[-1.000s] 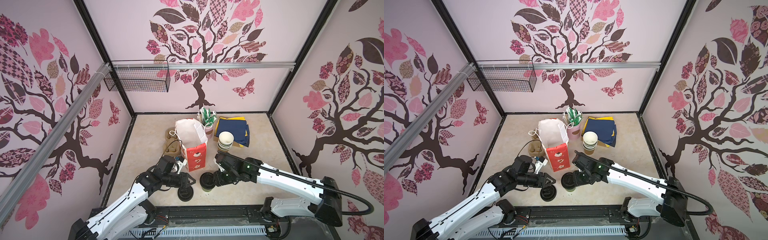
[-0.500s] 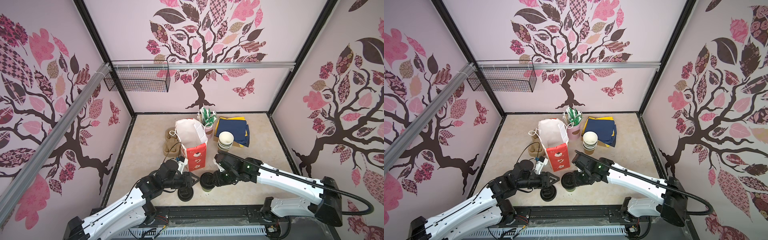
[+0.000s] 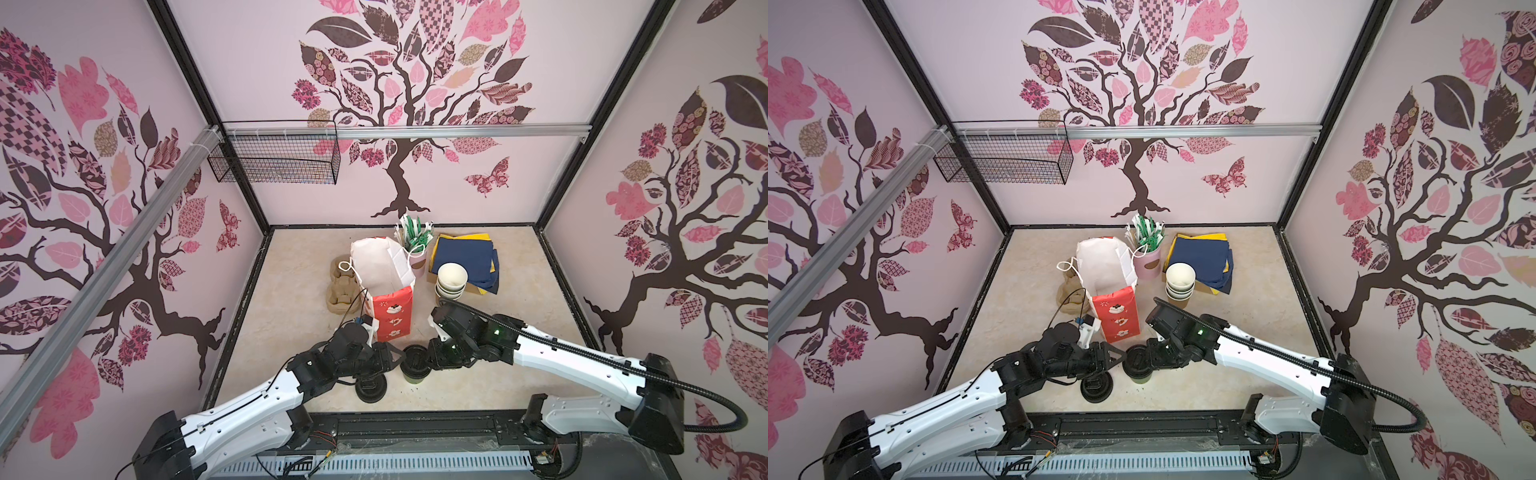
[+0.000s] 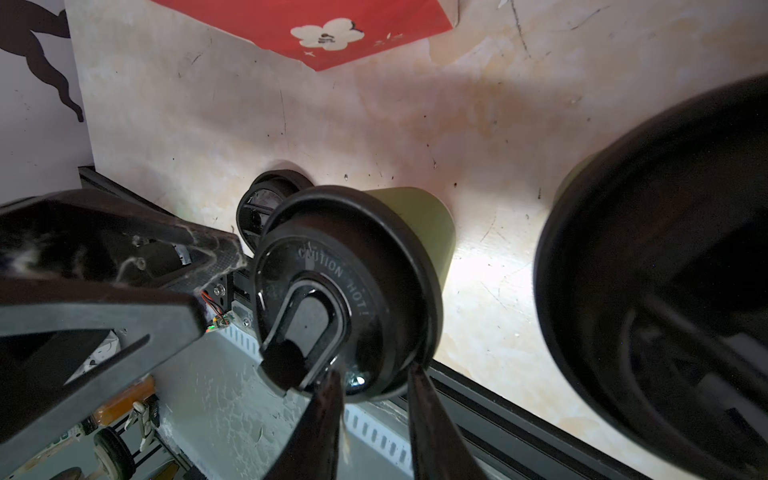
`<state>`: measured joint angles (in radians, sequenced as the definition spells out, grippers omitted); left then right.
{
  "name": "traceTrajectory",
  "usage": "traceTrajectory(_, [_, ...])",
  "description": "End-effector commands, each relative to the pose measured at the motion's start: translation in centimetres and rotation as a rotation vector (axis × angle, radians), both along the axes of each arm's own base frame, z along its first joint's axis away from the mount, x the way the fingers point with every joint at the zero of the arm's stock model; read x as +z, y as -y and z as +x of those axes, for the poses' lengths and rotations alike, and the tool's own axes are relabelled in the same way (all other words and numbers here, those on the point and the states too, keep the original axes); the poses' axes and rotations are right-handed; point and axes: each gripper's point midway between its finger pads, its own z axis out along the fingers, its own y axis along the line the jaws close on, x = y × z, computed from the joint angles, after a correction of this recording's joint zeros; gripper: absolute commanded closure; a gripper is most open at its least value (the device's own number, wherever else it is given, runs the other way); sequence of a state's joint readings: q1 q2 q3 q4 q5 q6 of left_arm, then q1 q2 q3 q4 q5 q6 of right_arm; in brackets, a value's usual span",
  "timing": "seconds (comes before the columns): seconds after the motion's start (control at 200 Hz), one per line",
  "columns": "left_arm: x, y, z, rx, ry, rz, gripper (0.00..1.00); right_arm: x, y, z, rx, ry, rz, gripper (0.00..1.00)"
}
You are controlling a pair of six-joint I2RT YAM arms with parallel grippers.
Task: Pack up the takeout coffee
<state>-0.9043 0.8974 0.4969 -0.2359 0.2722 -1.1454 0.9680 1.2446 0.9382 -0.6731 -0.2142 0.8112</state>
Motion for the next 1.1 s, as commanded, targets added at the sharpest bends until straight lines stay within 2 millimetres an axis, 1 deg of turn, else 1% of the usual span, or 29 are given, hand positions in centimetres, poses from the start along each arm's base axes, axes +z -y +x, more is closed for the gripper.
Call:
traceTrajectory(0.0, [-1.1,0.4,-0.1,-0.014,-0.011,0.007,0.51,-0.1,0.2,-0.1,-0.012,-0.017,-0.002,0.70])
traceTrajectory(0.23, [-2.1,0.6,-0.2,-0.038,-0.028,0.041,0.54,-0.9,0.2,-0.3,-0.006,-0.033,-0.014,0.72])
traceTrajectory(0.315, [-2.5,0.5,-0.4,-0.040,-0.040,0.056,0.56,-1.5,0.4,-0.4,-0.002,-0.044,-0.035,0.73])
traceTrajectory(0.61, [-3.8,-0.3,-0.6,-0.030,-0.073,0.111,0.61,-4.3,2.0,-1.6,0.012,-0.100,-0.128,0.77])
traceTrajectory(0.865, [-4.5,-0.8,-0.8,-0.019,-0.098,0.152,0.63,-6.9,3.7,-2.7,0.017,-0.160,-0.215,0.78])
traceTrajectory(0.935, [-4.5,-0.9,-0.9,-0.020,-0.097,0.156,0.63,-6.9,3.5,-2.9,0.031,-0.172,-0.217,0.78])
traceTrajectory(0.985, [-4.3,-0.8,-0.8,-0.024,-0.090,0.154,0.63,-6.2,3.0,-2.6,0.035,-0.162,-0.196,0.77])
traceTrajectory(1.02, [-4.1,-0.8,-0.8,-0.025,-0.086,0.151,0.63,-5.3,2.4,-2.2,0.036,-0.140,-0.169,0.76])
traceTrajectory(1.095, [-3.8,-0.7,-0.8,-0.030,-0.075,0.143,0.62,-2.7,1.0,-1.1,0.035,-0.077,-0.089,0.73])
